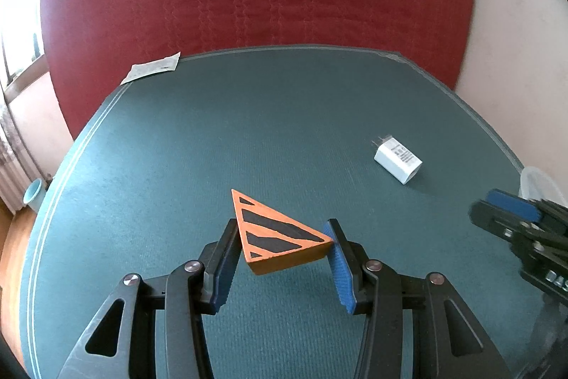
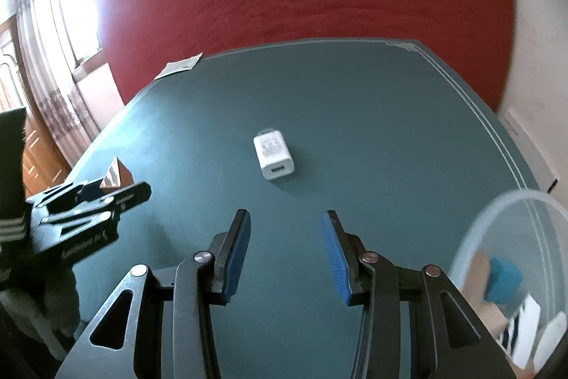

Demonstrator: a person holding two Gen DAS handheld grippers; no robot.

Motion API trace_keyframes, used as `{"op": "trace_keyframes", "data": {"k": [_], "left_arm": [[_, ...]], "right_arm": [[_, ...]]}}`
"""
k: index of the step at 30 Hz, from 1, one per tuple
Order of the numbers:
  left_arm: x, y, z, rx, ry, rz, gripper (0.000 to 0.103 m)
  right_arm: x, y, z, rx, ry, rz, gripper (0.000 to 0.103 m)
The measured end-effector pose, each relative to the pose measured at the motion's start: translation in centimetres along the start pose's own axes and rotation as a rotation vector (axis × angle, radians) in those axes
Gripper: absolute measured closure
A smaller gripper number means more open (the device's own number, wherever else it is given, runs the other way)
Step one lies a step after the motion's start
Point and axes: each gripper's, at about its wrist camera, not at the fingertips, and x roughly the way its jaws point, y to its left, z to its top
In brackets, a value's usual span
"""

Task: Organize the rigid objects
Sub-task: 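Grasp the white charger with the right tool while the left tool holds the triangle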

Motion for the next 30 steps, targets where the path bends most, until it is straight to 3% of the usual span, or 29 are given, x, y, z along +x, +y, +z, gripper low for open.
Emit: {"op": "trace_keyframes", "data": {"k": [19,27,30], "left_arm": [[1.5,1.8,-0.4,-0.026,0.046,-0.076,0.053],[1.8,3.0,-0.3,-0.050,0.049,-0.087,0.053],[2.0,2.8,-0.5,-0.039,0.053,-0.076,0.053]], "right_arm": [[9.3,2.0,4.8,0.009,0.063,-0.010,0.060],[9.4,1.7,5.0,-0.008,0.052,-0.046,0.059],[9.6,1.3,5.1,0.018,0.056,-0.049,0.052]]}}
